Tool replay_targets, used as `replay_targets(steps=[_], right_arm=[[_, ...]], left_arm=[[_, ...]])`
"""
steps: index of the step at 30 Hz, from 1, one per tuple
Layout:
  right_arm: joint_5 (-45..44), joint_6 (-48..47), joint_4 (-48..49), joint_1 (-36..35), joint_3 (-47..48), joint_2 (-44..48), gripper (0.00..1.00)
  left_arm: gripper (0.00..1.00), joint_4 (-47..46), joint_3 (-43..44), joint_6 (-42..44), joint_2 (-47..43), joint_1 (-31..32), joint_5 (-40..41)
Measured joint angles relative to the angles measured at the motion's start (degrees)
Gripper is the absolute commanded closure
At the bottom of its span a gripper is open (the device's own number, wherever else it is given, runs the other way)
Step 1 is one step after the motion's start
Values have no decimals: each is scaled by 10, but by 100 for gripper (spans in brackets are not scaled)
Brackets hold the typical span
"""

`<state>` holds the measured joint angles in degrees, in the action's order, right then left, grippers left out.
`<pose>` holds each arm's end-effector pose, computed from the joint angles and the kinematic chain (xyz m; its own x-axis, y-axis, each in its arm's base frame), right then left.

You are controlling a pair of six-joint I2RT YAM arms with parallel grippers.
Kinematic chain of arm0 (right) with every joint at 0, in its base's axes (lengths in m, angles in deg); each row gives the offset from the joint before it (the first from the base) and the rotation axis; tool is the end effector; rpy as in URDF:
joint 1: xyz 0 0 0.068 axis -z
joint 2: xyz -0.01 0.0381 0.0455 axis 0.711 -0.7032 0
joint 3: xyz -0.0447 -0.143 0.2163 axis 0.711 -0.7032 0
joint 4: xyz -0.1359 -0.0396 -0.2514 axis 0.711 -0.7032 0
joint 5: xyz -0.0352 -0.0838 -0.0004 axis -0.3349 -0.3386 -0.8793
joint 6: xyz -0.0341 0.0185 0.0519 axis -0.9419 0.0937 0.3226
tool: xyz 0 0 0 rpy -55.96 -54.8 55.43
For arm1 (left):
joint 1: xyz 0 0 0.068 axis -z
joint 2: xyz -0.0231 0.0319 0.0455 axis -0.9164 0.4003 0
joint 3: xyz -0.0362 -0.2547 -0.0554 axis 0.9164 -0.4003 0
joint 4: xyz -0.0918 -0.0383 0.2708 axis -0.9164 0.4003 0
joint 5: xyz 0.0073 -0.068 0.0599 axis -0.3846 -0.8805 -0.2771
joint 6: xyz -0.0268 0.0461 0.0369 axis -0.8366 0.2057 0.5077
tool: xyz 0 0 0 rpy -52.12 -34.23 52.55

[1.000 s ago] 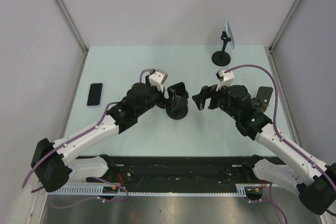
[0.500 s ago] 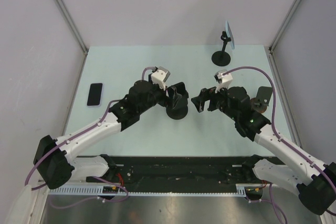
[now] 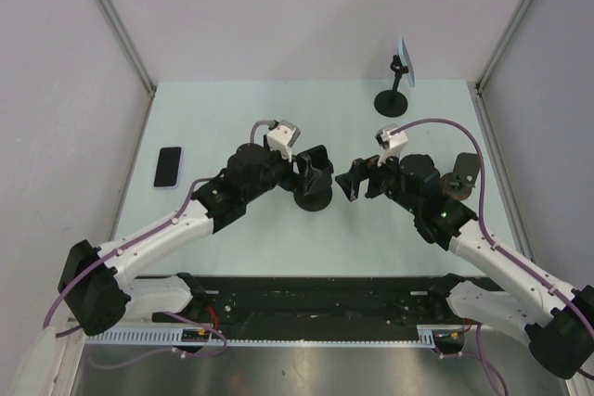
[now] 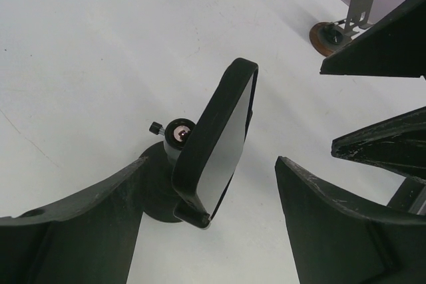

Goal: Remove the phone from the phone stand

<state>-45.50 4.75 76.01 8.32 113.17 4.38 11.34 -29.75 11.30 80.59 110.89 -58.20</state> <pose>0.2157 0.1646 0.2936 -0.3441 0.0295 -0.9385 -0.5621 0.7942 0.2310 0.2310 -0.2269 0.2887 -0.3188 0.0529 -0.9464 0.6540 0.7349 -0.1793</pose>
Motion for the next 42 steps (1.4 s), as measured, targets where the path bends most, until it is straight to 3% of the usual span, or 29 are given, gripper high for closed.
replay_targets(steps=[17,24,32,38,42], right_arm=[[-1,-7,9,-6,0,-2,8],[-9,-26,25,-39,0,-2,7],[-58,-50,61,-92,0,-21,7],[-75,-57,95,-131,0,-51,7],[-107,-60,125,-163,0,-74,6]], left_arm=[[30,0,0,-101,0,-1,-97],[25,2,0,-134,-10,5,-121],[9,16,-5,-139,-60,8,-122],[9,11,-41,-138,-143,-1,-72],[11,9,-71,-138,-185,-43,-56]])
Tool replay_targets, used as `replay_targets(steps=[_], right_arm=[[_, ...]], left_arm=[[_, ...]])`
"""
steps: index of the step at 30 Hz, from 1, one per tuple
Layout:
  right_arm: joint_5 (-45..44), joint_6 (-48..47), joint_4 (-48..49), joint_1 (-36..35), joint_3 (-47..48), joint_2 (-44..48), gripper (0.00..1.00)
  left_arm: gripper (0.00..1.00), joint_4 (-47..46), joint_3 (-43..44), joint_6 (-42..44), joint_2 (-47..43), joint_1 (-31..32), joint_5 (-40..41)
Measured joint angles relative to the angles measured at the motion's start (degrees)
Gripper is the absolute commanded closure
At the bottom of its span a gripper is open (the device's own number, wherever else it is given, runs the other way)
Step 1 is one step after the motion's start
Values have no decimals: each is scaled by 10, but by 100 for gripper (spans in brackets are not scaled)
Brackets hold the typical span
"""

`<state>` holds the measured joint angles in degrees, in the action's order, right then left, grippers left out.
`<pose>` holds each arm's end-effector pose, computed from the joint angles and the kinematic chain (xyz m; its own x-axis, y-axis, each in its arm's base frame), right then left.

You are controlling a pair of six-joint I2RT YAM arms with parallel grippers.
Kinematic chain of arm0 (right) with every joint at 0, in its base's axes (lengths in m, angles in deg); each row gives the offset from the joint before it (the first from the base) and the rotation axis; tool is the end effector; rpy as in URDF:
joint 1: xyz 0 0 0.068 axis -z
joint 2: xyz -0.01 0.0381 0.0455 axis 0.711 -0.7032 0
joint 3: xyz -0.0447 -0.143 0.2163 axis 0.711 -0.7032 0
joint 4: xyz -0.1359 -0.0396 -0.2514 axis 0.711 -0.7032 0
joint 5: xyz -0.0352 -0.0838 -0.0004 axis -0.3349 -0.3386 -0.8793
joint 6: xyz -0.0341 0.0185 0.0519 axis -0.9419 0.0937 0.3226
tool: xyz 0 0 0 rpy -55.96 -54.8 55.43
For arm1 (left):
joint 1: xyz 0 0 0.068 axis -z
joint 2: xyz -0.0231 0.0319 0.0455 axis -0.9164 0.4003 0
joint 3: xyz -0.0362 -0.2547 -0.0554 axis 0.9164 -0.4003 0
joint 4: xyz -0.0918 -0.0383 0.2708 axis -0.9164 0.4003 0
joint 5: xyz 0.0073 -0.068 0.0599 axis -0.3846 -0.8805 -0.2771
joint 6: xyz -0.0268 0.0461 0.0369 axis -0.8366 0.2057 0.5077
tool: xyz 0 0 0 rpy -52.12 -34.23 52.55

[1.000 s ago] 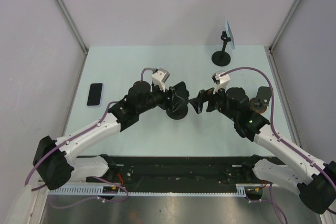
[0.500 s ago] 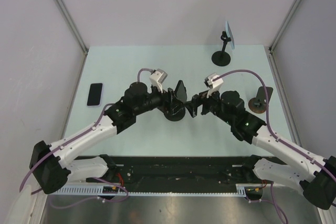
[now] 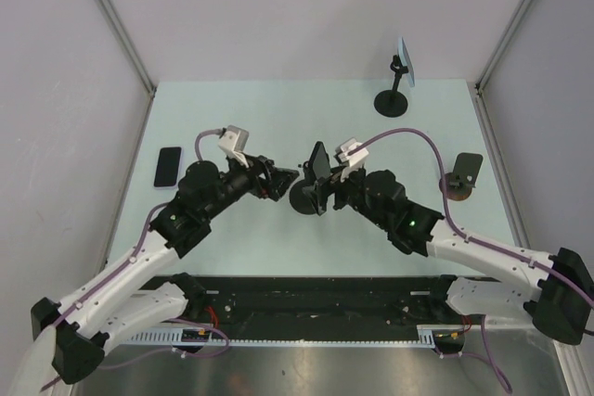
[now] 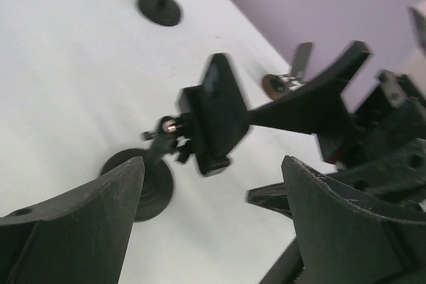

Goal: Remove the phone from the phone stand

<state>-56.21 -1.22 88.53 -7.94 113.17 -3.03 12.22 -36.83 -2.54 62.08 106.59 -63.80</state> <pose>0.1853 0.2353 0.2859 -0.1906 -0.0434 -0.9807 -0.6821 0.7243 0.1005 0.1936 -0.1700 0.3247 -0.3592 -0.2376 -0.9025 0.6249 0.6571 -0.4217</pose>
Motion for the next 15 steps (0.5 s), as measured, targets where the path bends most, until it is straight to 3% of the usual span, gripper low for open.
replay_targets(steps=[6,10,13,15], right_arm=[[-115,-3,27,-48,18,-68,6],[-202,-6,46,-68,44,-128,11],[-248,-10,62,-72,53,-154,21],[-269,-15,67,-73,57,-162,36]], left_arm=[[11,9,-60,0,-19,-81,6],[9,18,-87,0,-21,-98,7],[8,21,-96,6,-24,-99,6],[7,21,-97,12,-26,-99,2]])
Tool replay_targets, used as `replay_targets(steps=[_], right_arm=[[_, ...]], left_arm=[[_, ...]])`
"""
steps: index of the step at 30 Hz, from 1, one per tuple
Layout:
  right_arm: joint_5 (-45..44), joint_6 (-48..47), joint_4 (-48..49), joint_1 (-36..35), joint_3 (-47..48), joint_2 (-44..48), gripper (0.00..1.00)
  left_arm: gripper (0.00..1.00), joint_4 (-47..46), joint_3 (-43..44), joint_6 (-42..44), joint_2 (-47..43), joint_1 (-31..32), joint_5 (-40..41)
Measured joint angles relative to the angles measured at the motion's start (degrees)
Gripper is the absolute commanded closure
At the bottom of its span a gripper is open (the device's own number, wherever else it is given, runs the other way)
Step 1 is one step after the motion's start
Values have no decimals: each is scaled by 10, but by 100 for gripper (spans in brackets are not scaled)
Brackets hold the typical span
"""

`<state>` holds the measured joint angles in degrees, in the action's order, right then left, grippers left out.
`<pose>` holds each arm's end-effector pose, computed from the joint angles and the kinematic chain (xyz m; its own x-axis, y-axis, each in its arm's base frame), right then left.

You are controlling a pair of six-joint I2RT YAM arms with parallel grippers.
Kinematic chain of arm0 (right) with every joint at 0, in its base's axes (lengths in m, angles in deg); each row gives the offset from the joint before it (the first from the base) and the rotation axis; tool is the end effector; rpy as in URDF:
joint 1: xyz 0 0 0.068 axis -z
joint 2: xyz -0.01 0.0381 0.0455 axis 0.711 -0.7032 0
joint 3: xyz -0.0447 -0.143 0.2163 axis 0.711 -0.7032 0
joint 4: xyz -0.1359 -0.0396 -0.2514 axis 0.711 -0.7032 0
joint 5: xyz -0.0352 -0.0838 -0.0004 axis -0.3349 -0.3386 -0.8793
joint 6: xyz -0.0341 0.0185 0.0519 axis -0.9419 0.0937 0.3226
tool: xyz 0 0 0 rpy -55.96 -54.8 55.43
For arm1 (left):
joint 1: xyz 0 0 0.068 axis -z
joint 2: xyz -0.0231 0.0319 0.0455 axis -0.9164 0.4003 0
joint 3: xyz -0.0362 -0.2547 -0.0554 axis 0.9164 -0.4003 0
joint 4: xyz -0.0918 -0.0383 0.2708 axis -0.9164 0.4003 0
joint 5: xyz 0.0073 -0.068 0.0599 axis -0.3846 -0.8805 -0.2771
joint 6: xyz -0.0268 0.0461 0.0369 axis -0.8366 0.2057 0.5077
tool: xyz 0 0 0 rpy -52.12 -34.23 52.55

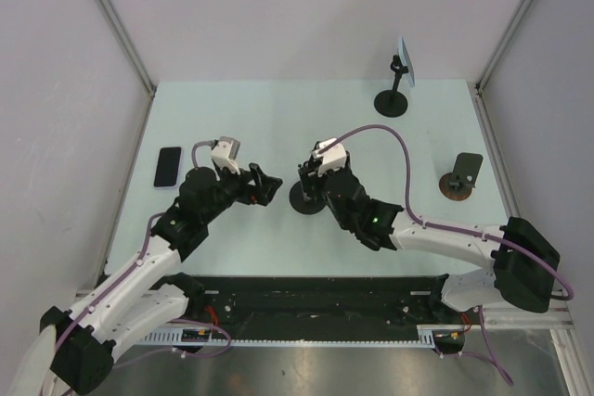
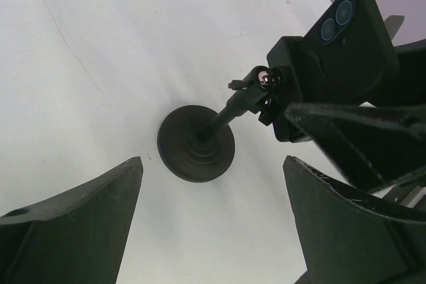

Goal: Remove the phone from the phone stand

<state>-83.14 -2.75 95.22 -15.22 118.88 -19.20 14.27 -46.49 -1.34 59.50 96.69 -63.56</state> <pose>0.1959 0.2867 0.2550 -0.1579 -0.1118 -0.9811 -0.4126 0.9102 -0.0373 0.2111 -0.1287 0.2629 -0.4246 -0.2088 -0.8810 0.4502 0.7955 -0.4055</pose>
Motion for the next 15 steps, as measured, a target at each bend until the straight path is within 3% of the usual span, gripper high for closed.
replay_targets(steps=[2,8,11,15], right_arm=[[-11,-5,1,0,1,0,45],[-6,-24,-19,4,5,16,90],[14,-31,-39,10,5,29,100],[52,-37,-69,9,5,50,100]], left_arm=[[7,0,0,9,0,0,-7],[6,-1,0,38,27,4,-37],[6,-2,0,52,42,25,-38],[6,-18,0,69,52,60,-39]])
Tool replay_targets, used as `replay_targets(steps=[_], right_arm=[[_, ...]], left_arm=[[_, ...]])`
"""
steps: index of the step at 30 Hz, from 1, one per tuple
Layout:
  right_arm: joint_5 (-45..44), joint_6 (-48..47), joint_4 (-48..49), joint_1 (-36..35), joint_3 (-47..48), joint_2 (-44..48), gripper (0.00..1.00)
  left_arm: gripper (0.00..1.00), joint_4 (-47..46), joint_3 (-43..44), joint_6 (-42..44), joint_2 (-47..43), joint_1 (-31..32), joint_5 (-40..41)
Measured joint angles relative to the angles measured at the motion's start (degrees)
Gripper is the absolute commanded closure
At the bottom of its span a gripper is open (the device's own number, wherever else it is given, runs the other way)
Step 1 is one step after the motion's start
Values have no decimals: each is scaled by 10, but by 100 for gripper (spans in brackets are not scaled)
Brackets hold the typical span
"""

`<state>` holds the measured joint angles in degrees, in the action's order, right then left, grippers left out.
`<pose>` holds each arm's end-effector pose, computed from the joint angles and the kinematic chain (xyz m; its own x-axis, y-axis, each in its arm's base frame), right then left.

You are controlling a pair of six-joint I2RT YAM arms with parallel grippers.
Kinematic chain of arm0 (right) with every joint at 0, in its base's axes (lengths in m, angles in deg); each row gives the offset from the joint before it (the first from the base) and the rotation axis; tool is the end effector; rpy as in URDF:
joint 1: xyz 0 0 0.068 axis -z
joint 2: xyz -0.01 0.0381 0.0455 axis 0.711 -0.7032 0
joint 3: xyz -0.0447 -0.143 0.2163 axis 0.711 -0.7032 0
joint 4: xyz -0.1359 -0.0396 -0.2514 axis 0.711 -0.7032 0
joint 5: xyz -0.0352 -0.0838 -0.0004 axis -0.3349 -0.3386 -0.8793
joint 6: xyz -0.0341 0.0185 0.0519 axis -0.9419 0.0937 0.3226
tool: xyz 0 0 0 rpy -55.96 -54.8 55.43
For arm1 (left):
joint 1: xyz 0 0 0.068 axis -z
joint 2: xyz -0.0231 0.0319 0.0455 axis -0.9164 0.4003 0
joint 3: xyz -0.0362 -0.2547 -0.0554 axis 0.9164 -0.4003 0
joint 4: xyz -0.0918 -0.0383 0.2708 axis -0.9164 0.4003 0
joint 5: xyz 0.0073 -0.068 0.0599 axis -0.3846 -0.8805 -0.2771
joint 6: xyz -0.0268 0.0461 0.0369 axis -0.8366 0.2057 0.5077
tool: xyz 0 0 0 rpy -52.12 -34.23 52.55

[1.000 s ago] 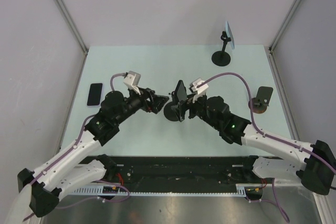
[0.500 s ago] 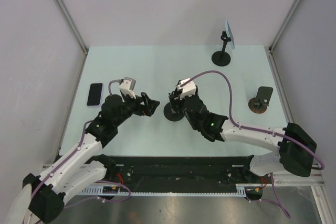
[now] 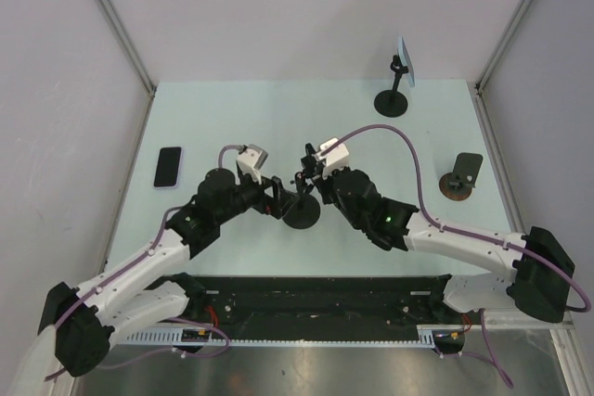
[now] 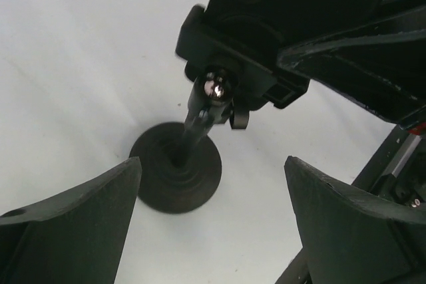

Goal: Remove the phone from the phone stand

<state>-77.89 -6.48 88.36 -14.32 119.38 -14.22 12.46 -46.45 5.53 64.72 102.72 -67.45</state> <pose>0.1904 0.2742 0.2720 -0.1482 -0.1904 -0.9705 -0.4897 0.8667 -0.0952 0.2052 -0.1610 0.2458 -0.4340 -0.0282 -0.9005 0.6111 0.7252 -0.3173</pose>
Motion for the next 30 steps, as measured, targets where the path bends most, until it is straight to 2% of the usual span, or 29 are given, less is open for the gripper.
replay_targets(steps=[10,16,19,20,22,23,25,26,27,28,30], right_arm=[[84,-13,-27,3,-16,41,100],[102,-18,-25,4,-25,51,100],[107,-20,-21,5,-29,54,100],[108,-22,-20,5,-31,54,100],[109,-23,-16,6,-33,56,100],[110,-23,-13,7,-34,56,100],[110,-24,-12,7,-36,56,100],[110,-25,-10,8,-36,56,94],[109,-24,-9,9,-37,56,88],[108,-24,-10,9,-37,56,76],[107,-23,-7,9,-38,56,67]], left_arm=[[10,-50,20,41,87,29,18],[19,-79,26,60,132,47,38],[33,-96,26,66,140,55,47],[47,-100,26,67,143,57,48],[62,-108,25,68,145,62,49],[75,-116,23,70,145,65,44],[85,-128,17,75,145,74,47],[93,-136,14,81,145,76,45],[96,-141,12,81,145,78,47],[100,-145,10,82,145,81,48],[100,-151,7,91,144,86,52]])
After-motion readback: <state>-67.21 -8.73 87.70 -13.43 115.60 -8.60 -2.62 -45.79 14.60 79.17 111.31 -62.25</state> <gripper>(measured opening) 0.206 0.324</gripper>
